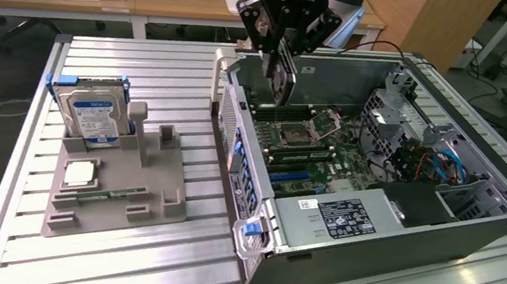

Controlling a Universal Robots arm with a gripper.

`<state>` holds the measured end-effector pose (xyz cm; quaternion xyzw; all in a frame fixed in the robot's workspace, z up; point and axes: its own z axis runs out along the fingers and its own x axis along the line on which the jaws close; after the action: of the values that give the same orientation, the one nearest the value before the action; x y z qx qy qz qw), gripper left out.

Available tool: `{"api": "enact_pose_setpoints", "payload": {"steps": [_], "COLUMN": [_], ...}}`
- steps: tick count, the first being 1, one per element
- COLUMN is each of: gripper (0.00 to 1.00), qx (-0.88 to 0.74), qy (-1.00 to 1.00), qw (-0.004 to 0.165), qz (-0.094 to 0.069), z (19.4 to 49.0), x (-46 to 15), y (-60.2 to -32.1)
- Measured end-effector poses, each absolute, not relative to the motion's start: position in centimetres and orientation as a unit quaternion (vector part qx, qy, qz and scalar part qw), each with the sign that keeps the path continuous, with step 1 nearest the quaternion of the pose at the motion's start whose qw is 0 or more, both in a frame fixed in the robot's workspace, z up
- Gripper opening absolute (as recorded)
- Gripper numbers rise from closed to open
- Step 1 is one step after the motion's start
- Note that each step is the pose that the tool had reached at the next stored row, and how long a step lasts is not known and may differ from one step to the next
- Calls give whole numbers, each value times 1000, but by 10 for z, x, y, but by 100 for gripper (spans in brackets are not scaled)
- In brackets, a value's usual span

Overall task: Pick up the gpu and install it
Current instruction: 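Pick up the gpu and move the gpu toward the slot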

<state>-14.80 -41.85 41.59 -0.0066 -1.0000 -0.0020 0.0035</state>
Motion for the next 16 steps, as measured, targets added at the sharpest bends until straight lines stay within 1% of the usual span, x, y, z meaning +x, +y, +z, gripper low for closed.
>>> {"api": "enact_pose_setpoints", "payload": {"steps": [16], "gripper": [28], "qx": [-7], "qy": [-1000], "qw": [3], "qz": [-2], "z": [416], "x": [-132], "y": [-419]}}
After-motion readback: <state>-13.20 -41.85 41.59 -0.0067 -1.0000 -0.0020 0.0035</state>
